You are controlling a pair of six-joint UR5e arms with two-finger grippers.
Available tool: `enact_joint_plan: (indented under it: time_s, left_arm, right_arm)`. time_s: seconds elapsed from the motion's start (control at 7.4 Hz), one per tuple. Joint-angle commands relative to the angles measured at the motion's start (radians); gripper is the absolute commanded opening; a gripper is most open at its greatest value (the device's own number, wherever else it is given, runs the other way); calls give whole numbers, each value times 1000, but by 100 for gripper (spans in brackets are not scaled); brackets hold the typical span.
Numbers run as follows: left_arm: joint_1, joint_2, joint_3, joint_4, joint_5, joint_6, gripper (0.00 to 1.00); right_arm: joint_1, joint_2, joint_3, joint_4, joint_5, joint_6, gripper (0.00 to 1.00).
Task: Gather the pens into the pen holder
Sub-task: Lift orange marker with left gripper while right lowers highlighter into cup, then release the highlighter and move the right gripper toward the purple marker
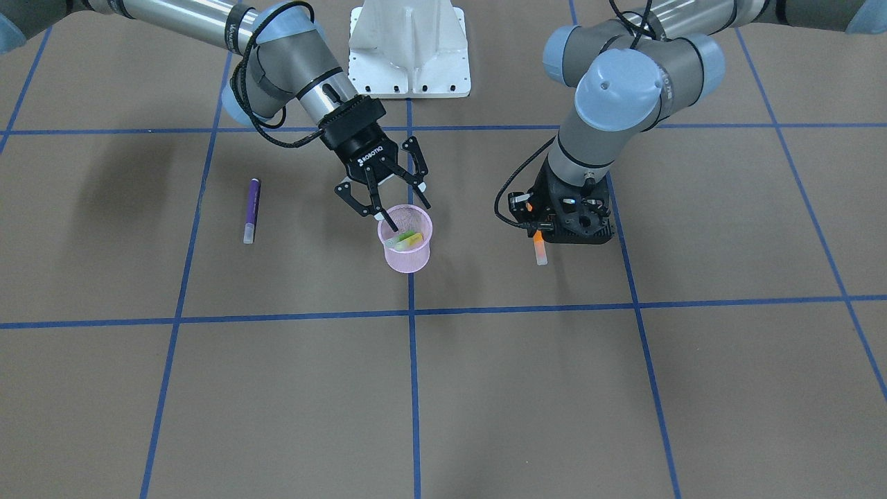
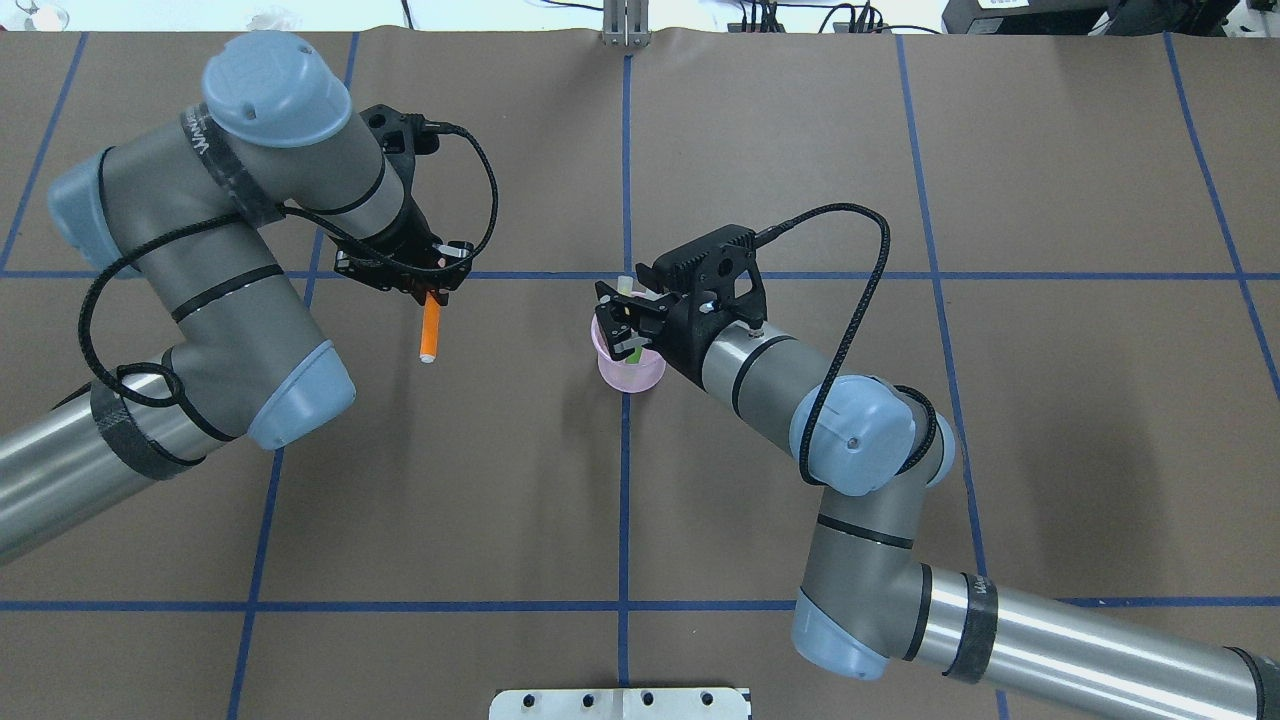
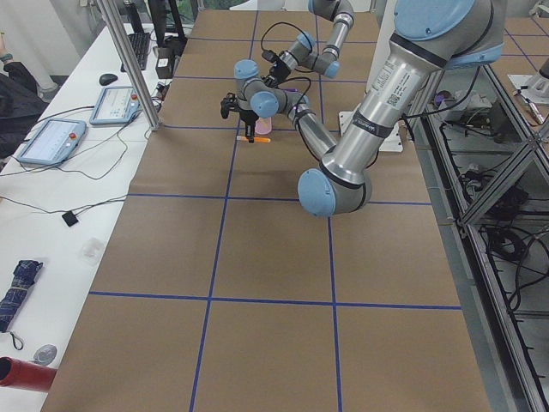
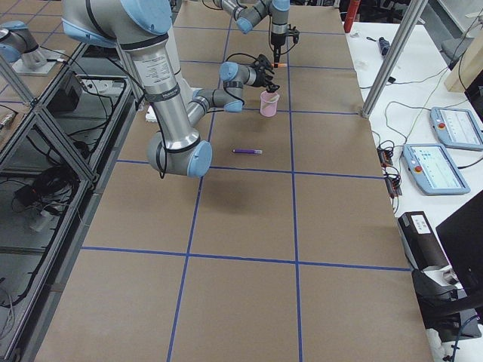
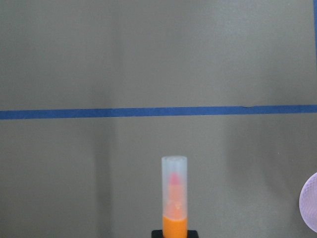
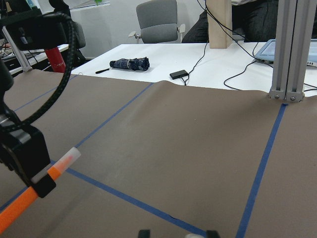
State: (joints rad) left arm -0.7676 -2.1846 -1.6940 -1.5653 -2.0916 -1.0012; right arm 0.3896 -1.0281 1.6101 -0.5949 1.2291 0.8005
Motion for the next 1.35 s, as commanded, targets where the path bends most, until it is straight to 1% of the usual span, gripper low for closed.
enact_joint_plan:
  time_s: [0.0, 0.14, 0.27, 0.41, 0.54, 0.68, 0.81, 0.95, 1.08, 1.22]
  left_arm:
    - [-35, -18, -28, -1, 1, 6, 0]
    - [-51, -17, -64, -5, 10, 10, 0]
    - [-68, -20, -94, -13, 25, 22, 0]
    - [-71, -20, -137, -37, 86, 29, 0]
    - [-70, -15, -160, -100, 179, 29, 0]
    - [-72, -6, -165, -201, 236, 21, 0]
    - [-72, -1, -167, -250, 273, 15, 0]
    - [-64, -1, -164, -257, 297, 13, 0]
    - [-61, -1, -158, -266, 297, 15, 0]
    - [-55, -3, -154, -303, 298, 13, 0]
  right_arm:
    - [14, 2, 31, -60, 27, 22, 100]
    - [55, -1, 112, -241, 91, 82, 100]
    - [130, -3, 191, -457, 207, 98, 100]
    - [206, -18, 233, -620, 336, 132, 100]
    - [289, -67, 255, -711, 478, 149, 100]
    - [369, -105, 248, -755, 630, 149, 100]
    - [418, -113, 216, -791, 744, 149, 100]
    - [414, -112, 161, -834, 771, 149, 100]
    - [401, -115, 104, -835, 773, 149, 100]
    - [379, -115, 55, -829, 774, 149, 100]
